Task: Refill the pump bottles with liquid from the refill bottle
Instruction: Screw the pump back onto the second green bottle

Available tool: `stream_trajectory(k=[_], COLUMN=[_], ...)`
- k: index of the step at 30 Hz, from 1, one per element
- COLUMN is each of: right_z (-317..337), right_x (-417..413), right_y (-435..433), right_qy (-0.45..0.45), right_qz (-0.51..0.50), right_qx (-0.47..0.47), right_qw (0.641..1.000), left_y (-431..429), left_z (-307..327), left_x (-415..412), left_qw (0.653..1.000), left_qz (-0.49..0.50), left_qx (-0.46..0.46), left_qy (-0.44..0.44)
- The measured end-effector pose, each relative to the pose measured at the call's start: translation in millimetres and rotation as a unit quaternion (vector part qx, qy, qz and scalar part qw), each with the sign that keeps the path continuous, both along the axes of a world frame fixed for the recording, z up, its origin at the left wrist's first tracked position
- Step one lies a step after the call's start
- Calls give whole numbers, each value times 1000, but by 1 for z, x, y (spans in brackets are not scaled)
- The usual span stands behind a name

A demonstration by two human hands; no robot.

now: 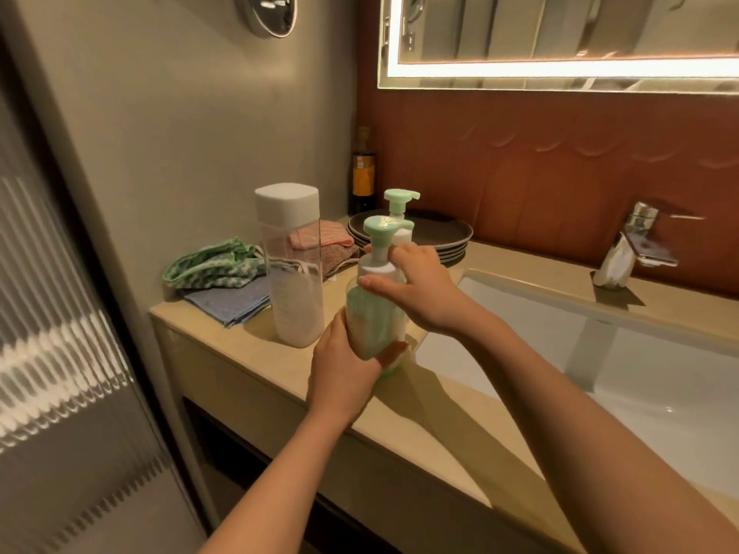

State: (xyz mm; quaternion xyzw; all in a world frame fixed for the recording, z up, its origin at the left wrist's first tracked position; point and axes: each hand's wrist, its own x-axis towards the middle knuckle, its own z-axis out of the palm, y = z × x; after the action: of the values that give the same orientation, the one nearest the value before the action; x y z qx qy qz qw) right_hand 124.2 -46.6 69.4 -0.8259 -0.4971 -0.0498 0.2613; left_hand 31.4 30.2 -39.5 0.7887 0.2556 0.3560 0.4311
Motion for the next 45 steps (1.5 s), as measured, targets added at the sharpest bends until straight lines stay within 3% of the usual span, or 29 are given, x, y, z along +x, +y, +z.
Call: stream_trajectory(k=[4,13,17,22,28,33,40,45], right_z=[0,-4,-12,-10,-6,3,9,20], right_x=[-11,-22,-30,-34,-3,42,79,59], right_y=[-1,-17,-39,-81,-143,-199,-269,-292], right_qy=[-38,53,101,114,76,59,46,52], right_qz=[-39,-15,29,26,-40,-132,-292,-354], right_qx=[-50,-46,-68,-96,-79,-22,138,182], right_qw=[997,997,992,988,993,989,945,916], left_y=[-7,-24,-45,-78,-116,-149,-203,-242], left_z=[0,-2,-4,-7,25,52,78,82], left_x=[-7,-33,-51,-64,-17,53,139,150], left_qw=[1000,996,997,996,974,955,897,862], left_qz=[5,-23,-46,-30,-191,-290,-438,-505], left_qx=[5,-6,-30,72,118,67,38,16], left_qy=[24,88,46,-43,-4,15,34,36])
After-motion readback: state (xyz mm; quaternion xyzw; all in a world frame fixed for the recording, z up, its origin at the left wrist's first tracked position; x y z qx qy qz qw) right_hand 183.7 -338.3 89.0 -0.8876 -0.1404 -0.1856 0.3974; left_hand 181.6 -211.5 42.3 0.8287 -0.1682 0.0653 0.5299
